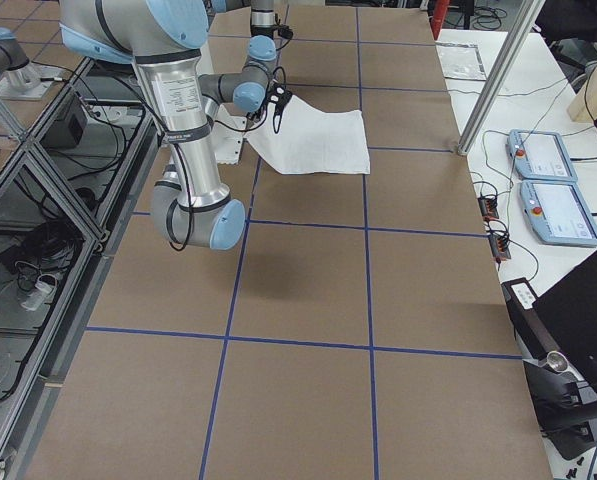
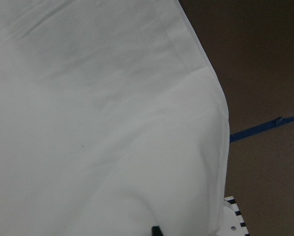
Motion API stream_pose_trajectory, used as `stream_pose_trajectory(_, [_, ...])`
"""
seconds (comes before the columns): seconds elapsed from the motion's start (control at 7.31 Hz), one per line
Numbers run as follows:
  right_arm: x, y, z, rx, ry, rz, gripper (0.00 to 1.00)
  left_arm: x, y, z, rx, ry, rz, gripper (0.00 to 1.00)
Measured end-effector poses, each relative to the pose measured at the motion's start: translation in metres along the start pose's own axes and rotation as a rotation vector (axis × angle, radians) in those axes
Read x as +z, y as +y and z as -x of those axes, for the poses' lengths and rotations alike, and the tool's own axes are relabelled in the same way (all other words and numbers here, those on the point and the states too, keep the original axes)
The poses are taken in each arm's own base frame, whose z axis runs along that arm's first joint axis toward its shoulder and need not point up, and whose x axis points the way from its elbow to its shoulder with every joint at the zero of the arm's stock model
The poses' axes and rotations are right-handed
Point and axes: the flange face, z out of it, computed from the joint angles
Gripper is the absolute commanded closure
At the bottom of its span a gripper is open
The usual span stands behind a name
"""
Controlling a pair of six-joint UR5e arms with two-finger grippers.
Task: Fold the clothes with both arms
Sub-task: 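Lift the near edge with both grippers and fold it away from the robot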
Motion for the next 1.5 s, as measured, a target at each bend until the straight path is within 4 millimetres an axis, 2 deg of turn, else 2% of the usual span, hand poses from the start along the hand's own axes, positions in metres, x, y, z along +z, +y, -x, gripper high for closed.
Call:
stream_pose_trajectory(0.14, [-0.004, -0.025, 0.022, 0.000, -0.022, -0.045, 1.00, -0.005, -0.015, -0.007, 0.013, 0.012, -0.025, 1.00])
stream_pose_trajectory(0.27, [-0.009, -0.052, 0.044, -0.022, -0.037, -0.091, 1.00, -0.012, -0.044, -0.019, 0.028, 0.027, -0.066, 1.00])
stream_pose_trajectory(0.41, [-0.014, -0.080, 0.067, -0.038, -0.045, -0.135, 1.00, -0.013, -0.081, -0.035, 0.031, 0.037, -0.112, 1.00])
stream_pose_trajectory(0.68, [-0.014, -0.137, 0.114, -0.030, -0.026, -0.208, 1.00, 0.008, -0.156, -0.068, 0.033, 0.056, -0.184, 1.00])
stream_pose_trajectory(0.96, [0.015, -0.190, 0.155, -0.029, -0.019, -0.243, 1.00, 0.035, -0.214, -0.076, 0.034, 0.077, -0.228, 1.00])
stream_pose_trajectory(1.23, [0.042, -0.222, 0.164, -0.020, -0.018, -0.252, 1.00, 0.058, -0.247, -0.079, 0.041, 0.085, -0.247, 1.00])
stream_pose_trajectory(1.37, [0.049, -0.229, 0.163, -0.011, -0.008, -0.254, 0.73, 0.066, -0.258, -0.078, 0.040, 0.089, -0.253, 1.00])
stream_pose_trajectory(1.5, [0.052, -0.233, 0.162, -0.004, -0.003, -0.253, 0.01, 0.068, -0.265, -0.079, 0.039, 0.094, -0.258, 0.31])
